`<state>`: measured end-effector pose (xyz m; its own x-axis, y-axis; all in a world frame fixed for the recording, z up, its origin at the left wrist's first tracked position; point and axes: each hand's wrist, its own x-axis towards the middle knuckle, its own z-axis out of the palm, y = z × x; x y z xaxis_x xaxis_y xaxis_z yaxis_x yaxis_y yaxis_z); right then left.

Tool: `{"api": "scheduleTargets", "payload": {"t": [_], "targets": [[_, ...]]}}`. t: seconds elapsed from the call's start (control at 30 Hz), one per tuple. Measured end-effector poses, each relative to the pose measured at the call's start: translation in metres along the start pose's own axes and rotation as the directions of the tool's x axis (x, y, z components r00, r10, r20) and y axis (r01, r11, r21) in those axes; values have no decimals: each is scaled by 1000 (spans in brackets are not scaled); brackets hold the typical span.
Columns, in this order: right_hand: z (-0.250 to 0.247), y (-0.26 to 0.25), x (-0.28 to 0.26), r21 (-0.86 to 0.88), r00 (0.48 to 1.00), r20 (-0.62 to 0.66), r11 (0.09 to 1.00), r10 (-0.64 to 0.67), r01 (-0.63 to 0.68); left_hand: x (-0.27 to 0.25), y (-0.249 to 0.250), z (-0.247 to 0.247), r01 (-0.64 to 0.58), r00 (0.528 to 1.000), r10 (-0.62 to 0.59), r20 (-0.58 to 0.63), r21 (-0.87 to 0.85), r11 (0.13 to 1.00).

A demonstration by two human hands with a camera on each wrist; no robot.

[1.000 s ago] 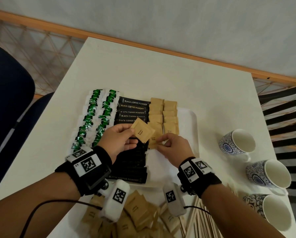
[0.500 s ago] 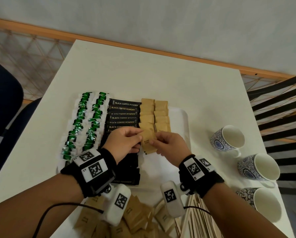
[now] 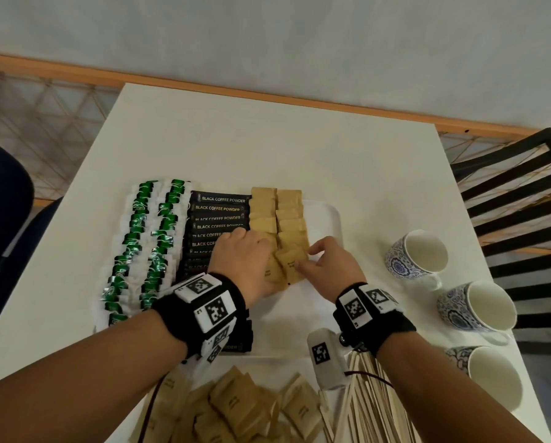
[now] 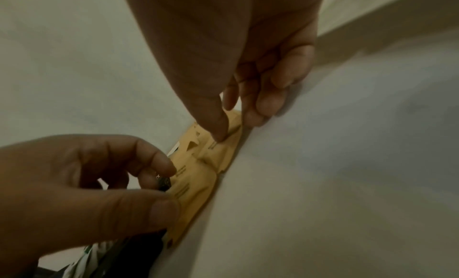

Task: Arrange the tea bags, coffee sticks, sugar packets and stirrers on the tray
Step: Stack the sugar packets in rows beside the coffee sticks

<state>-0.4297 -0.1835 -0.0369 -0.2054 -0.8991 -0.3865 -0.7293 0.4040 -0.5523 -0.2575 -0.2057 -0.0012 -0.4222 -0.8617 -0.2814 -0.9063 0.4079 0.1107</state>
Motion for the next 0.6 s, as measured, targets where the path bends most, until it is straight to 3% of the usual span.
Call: {"api": "scheduleTargets", "payload": {"t": [0.37,0.6], "targets": [[1,2,-5,-76,989,103,990,-110,118,9,1,8,-57,996,60,-61,51,997],[7,0,4,-121,994,46,987,-98,103,14,-2,10,-88,994,87,-66,-17,996]]}}
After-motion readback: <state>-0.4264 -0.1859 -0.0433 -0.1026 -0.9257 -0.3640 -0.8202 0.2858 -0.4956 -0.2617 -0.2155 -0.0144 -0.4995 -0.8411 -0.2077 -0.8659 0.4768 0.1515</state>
